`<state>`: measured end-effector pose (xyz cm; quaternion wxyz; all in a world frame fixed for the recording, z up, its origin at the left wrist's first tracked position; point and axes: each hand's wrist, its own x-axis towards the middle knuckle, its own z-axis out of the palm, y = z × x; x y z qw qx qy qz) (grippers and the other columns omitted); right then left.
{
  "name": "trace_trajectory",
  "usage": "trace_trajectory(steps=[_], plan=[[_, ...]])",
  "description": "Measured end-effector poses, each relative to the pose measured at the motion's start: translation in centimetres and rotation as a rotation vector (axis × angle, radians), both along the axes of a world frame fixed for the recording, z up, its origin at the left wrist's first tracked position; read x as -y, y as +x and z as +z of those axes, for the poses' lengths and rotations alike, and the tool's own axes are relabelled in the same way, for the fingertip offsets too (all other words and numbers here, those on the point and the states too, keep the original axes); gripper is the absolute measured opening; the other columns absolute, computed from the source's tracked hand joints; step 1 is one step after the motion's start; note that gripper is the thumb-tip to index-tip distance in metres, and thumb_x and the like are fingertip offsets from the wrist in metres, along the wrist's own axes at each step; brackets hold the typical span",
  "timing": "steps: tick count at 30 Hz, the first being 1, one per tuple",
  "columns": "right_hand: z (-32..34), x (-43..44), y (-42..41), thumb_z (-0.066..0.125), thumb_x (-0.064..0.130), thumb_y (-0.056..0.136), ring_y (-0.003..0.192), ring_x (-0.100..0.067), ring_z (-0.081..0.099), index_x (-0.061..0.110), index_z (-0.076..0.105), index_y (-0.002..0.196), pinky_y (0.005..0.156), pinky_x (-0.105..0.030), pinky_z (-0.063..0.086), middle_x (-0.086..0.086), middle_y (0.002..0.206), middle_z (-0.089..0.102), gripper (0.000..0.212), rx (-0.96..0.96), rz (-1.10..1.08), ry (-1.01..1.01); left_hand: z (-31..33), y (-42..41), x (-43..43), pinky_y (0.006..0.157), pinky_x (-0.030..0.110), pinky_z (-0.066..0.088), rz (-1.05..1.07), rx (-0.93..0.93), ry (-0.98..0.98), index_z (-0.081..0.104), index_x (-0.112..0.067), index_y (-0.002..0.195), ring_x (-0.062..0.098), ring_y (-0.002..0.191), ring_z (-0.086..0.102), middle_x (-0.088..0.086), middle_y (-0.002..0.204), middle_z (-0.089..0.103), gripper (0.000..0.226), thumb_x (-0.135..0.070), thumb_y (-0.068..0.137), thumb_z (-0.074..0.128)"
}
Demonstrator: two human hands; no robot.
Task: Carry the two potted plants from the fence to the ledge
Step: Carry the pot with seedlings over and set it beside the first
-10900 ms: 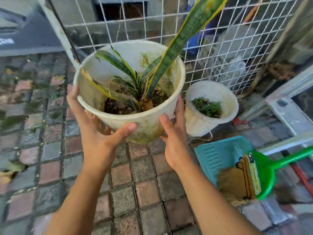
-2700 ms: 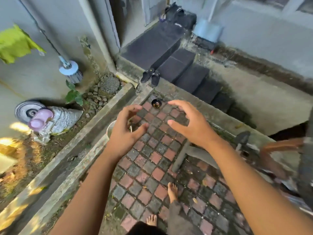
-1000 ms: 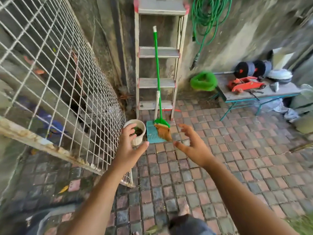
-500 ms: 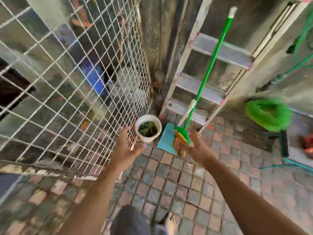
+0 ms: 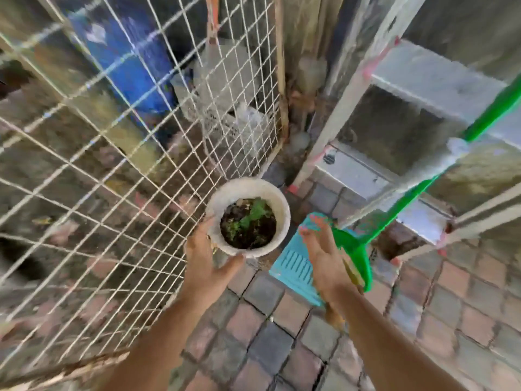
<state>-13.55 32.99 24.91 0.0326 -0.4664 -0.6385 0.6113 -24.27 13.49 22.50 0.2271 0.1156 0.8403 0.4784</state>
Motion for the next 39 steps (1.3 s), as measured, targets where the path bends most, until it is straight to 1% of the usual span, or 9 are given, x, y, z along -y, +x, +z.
trace_trajectory(steps=[3, 6, 8, 12, 20, 25, 30, 34, 39], plan=[[-7.6, -1.2, -0.8, 0.069, 0.018, 0.1, 0.113, -0.001, 0.057, 0.024, 0.044, 0.149, 0.083, -0.008, 0.055, -0.011, 0.149, 0.051, 0.056, -0.089, 0.077, 0.01, -8.0, -0.1, -1.0, 0.107, 0.039, 0.036, -0.006, -0.037, -0.042, 0.03, -0.05, 0.153, 0.018, 0.14, 0.032, 0.002, 0.151, 0.037, 0.097, -0.046, 0.078, 0.092], [-13.6, -1.9, -1.0, 0.072, 0.006, 0.095, 0.144, -0.02, 0.044, 0.012, 0.042, 0.151, 0.123, -0.046, 0.038, -0.014, 0.158, 0.043, 0.064, -0.169, 0.17, 0.086, -13.4, -0.4, -1.4, 0.112, 0.04, 0.04, 0.004, -0.083, -0.045, 0.034, -0.031, 0.16, 0.029, 0.146, 0.035, 0.016, 0.159, 0.037, 0.109, -0.058, 0.073, 0.093], [-16.9, -2.7, -1.1, 0.073, 0.012, 0.095, 0.147, -0.023, 0.041, 0.014, 0.039, 0.154, 0.125, -0.044, 0.035, -0.013, 0.159, 0.042, 0.068, -0.204, 0.186, 0.084, -15.8, -0.9, -1.8, 0.121, 0.049, 0.041, 0.018, -0.139, 0.038, 0.035, -0.02, 0.159, 0.032, 0.148, 0.037, 0.02, 0.159, 0.035, 0.112, -0.059, 0.068, 0.085], [-22.0, -4.0, -1.6, 0.07, 0.012, 0.097, 0.148, -0.025, 0.042, 0.017, 0.04, 0.154, 0.122, -0.034, 0.035, -0.012, 0.158, 0.045, 0.065, -0.272, 0.14, 0.055, -19.3, -1.2, -2.0, 0.113, 0.01, 0.042, -0.068, -0.285, 0.243, 0.028, 0.008, 0.154, -0.007, 0.144, 0.042, 0.004, 0.148, 0.032, 0.092, -0.023, 0.089, 0.085], [-27.7, -5.0, -4.4, 0.078, 0.034, 0.082, 0.15, -0.012, 0.04, 0.043, 0.033, 0.148, 0.121, -0.037, 0.032, 0.008, 0.161, 0.043, 0.08, -0.389, 0.315, 0.015, -20.2, -3.1, -1.5, 0.125, 0.037, 0.042, -0.203, -0.463, 0.36, 0.022, -0.029, 0.151, -0.008, 0.147, 0.043, -0.048, 0.151, 0.034, 0.086, -0.026, 0.085, 0.077], [-28.7, -4.6, -5.4, 0.076, 0.027, 0.087, 0.137, -0.016, 0.049, 0.017, 0.029, 0.159, 0.123, -0.05, 0.039, -0.004, 0.154, 0.048, 0.087, -0.455, 0.338, -0.015, -20.7, -3.9, -0.9, 0.122, 0.064, 0.04, -0.188, -0.467, 0.391, 0.025, -0.032, 0.144, 0.019, 0.149, 0.043, -0.008, 0.153, 0.033, 0.083, -0.053, 0.089, 0.083], [-30.1, -3.7, -6.3, 0.081, 0.069, 0.072, 0.139, -0.021, 0.049, 0.014, 0.033, 0.157, 0.124, -0.049, 0.038, -0.007, 0.15, 0.05, 0.112, -0.559, 0.298, -0.07, -22.8, -4.8, -0.7, 0.111, 0.086, 0.028, -0.105, -0.452, 0.448, 0.029, -0.034, 0.134, 0.059, 0.145, 0.034, 0.019, 0.148, 0.027, 0.079, -0.057, 0.084, 0.086], [-32.2, -3.7, -7.2, 0.082, 0.076, 0.062, 0.145, -0.025, 0.048, 0.023, 0.039, 0.152, 0.123, -0.045, 0.04, -0.008, 0.154, 0.05, 0.114, -0.648, 0.251, -0.129, -22.7, -4.6, -1.4, 0.101, 0.071, 0.034, -0.096, -0.351, 0.566, 0.027, -0.027, 0.127, 0.036, 0.137, 0.036, 0.034, 0.149, 0.026, 0.072, -0.034, 0.086, 0.085], [-32.9, -3.8, -8.0, 0.089, 0.072, 0.055, 0.131, -0.007, 0.056, 0.04, 0.044, 0.14, 0.107, -0.023, 0.049, 0.003, 0.143, 0.054, 0.101, -0.708, 0.254, -0.179, -22.0, -4.0, -1.8, 0.092, 0.068, 0.028, -0.117, -0.261, 0.648, 0.026, -0.026, 0.12, 0.03, 0.131, 0.036, 0.009, 0.144, 0.029, 0.058, -0.014, 0.079, 0.066]])
